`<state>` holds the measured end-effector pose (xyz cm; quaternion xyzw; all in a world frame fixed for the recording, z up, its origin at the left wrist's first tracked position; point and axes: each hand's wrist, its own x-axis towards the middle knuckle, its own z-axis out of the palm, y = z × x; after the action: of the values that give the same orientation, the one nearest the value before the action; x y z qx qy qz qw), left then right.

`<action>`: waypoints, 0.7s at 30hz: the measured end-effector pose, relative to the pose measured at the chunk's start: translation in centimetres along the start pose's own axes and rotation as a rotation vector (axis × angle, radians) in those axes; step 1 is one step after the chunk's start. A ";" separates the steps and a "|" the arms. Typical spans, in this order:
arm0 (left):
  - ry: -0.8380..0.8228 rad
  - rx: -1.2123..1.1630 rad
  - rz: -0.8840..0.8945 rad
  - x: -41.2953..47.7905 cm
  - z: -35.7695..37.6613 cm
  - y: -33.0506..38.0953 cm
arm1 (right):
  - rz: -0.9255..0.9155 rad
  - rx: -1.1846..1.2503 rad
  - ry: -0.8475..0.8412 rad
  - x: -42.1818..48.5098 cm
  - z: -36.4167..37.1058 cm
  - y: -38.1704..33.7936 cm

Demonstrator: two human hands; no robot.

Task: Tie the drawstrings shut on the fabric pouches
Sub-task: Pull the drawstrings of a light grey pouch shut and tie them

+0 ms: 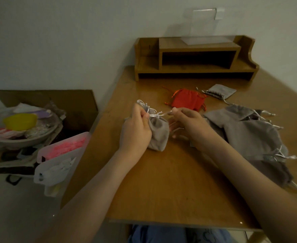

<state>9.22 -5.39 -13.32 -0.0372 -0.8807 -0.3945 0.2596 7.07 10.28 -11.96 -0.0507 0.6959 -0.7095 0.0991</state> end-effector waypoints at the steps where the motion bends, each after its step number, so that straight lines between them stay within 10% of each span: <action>1: -0.004 -0.007 -0.014 0.1 -0.1 0.0 | 0.008 -0.014 -0.022 0.0 0.1 0.0; 13: -0.185 -0.338 -0.299 0.9 -0.8 0.2 | -0.161 -0.216 0.085 0.4 -0.6 0.5; 21: 0.107 -0.074 -0.254 1.3 -1.0 -0.9 | -0.215 -1.267 0.300 0.6 -2.3 0.6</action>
<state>8.26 -6.93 -12.72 0.0862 -0.8479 -0.4580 0.2527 6.07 12.40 -12.66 -0.0691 0.9761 -0.1680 -0.1194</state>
